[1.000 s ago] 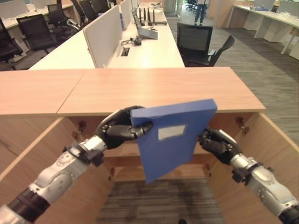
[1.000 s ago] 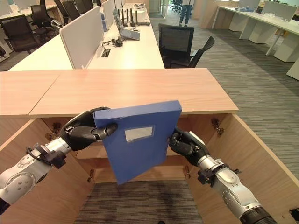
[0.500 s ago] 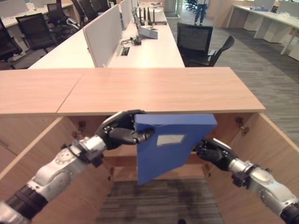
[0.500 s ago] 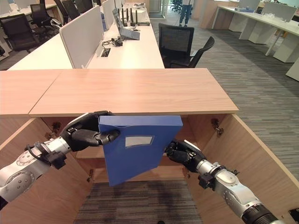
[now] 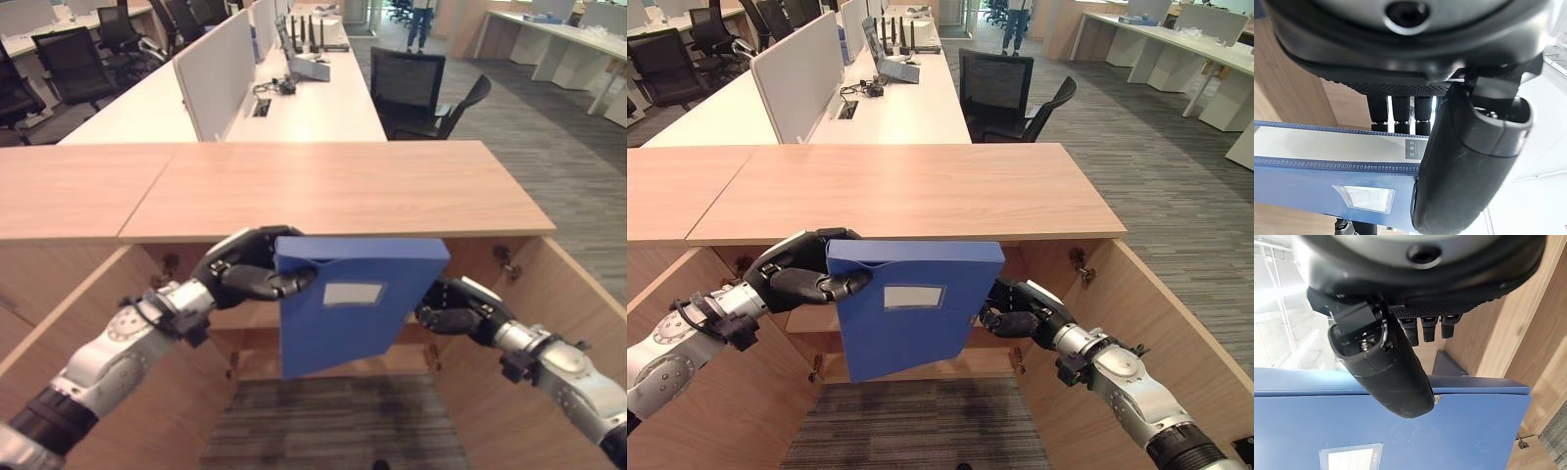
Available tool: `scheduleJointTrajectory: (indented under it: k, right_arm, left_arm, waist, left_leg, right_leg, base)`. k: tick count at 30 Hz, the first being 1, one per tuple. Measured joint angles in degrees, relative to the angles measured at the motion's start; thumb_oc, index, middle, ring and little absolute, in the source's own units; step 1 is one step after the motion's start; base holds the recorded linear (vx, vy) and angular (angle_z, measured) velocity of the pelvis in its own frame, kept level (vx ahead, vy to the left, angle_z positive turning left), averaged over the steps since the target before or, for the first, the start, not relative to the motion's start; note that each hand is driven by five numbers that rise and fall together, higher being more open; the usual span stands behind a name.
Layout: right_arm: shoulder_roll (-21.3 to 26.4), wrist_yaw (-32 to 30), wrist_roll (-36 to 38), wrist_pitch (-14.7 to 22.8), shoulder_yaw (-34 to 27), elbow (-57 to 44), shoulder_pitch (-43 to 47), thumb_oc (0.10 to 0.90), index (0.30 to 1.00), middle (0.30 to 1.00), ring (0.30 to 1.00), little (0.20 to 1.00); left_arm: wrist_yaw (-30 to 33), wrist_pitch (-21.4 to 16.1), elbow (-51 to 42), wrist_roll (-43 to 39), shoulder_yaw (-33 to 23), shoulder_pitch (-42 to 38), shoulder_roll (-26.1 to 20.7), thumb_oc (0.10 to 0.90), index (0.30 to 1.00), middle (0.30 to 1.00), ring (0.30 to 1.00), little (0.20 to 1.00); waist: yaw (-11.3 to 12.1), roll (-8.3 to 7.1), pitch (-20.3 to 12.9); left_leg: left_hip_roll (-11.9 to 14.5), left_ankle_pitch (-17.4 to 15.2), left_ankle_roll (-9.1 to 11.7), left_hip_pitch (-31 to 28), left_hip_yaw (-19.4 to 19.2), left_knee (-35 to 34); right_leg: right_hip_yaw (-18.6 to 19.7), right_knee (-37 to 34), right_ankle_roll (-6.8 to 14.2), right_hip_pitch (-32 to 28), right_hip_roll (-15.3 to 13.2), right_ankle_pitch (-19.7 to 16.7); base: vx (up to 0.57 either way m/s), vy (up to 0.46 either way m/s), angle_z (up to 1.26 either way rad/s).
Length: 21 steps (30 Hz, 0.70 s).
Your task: Put the empty folder in the office cabinet
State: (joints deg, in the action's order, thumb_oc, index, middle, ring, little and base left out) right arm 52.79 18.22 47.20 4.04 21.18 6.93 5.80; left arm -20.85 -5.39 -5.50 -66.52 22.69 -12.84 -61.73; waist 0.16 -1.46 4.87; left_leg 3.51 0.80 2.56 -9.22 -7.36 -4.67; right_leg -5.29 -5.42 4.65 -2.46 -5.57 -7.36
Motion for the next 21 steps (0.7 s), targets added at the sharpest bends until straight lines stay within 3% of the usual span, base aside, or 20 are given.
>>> scheduleJointTrajectory:
  k: [8,15,21]
  right_arm:
    - [0.04,0.03,-2.22,0.02,-2.89,-0.01,1.0,0.8,0.9,0.9,0.9,0.9]
    - [0.06,0.03,-2.21,1.07,-5.32,-0.04,2.86,0.8,0.9,0.9,0.9,0.9]
    - [6.08,0.6,-2.99,2.11,-8.45,0.55,4.83,0.8,0.9,0.9,0.9,0.9]
  left_arm:
    - [-1.19,-0.01,0.96,0.18,-1.09,0.0,0.42,0.4,0.3,0.3,0.3,0.3]
    - [-2.16,-0.93,5.17,5.01,-2.81,-0.05,2.65,0.4,0.3,0.3,0.3,0.3]
    - [-1.95,-0.82,12.32,8.11,-2.82,0.07,2.62,0.4,0.3,0.3,0.3,0.3]
  waist:
    - [-0.02,0.01,0.0]
    - [-0.38,0.13,-0.07]
    - [-1.24,0.1,-0.07]
  left_leg:
    - [-0.01,-0.03,0.02,0.02,-0.01,0.0]
    - [0.03,-0.04,0.03,-0.01,-0.08,0.0]
    - [0.02,-0.07,0.06,0.03,-0.05,0.01]
  right_leg:
    - [0.02,0.0,0.0,0.02,0.0,0.0]
    - [0.08,0.0,-0.01,0.05,0.06,-0.01]
    - [0.08,0.01,-0.01,0.05,0.09,0.0]
  base:
    - [0.0,0.0,0.0]
    - [0.0,0.0,0.0]
    - [0.0,0.0,0.0]
